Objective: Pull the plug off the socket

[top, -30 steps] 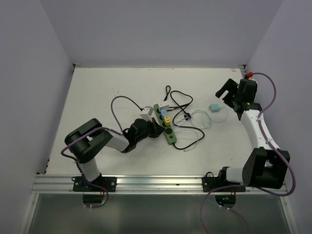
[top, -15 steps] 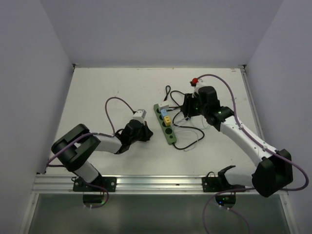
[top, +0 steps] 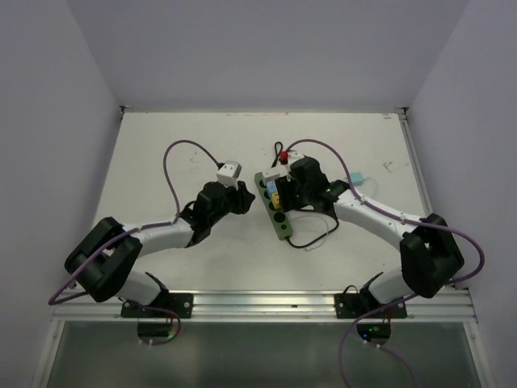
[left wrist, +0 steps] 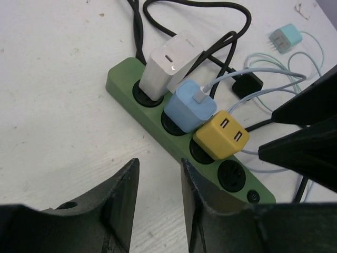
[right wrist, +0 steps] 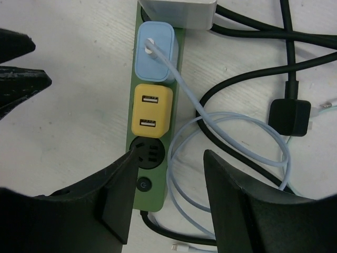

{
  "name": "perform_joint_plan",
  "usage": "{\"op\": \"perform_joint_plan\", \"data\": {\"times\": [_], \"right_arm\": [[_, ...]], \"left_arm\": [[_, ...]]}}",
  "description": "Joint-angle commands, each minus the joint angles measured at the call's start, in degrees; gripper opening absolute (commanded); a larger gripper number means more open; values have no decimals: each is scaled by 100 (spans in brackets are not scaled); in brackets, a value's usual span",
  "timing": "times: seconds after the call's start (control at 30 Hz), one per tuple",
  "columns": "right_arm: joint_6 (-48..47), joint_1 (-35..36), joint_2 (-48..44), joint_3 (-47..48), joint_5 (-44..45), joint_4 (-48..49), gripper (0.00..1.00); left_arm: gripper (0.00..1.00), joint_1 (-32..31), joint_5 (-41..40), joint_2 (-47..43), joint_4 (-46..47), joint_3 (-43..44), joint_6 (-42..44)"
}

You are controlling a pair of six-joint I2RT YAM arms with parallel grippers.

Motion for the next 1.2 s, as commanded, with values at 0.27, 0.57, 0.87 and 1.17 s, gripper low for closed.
{"op": "perform_joint_plan", "data": {"times": [0.27, 0.57, 0.87, 1.17], "right_arm": [[-93, 236, 581, 406, 398, 258, 57], [-93, 306, 994, 696, 609, 275, 50], [21, 368, 1232, 776, 724, 425, 33], [214, 368, 1153, 582, 487, 486, 0]], "left_arm": [[44, 40, 702, 1156, 1053, 697, 772], [45, 40, 702, 1701, 1229, 1066, 1194], [38, 40, 632, 2316, 1098, 1505, 1089], [31, 40, 658, 2536, 1300, 1382, 922]]}}
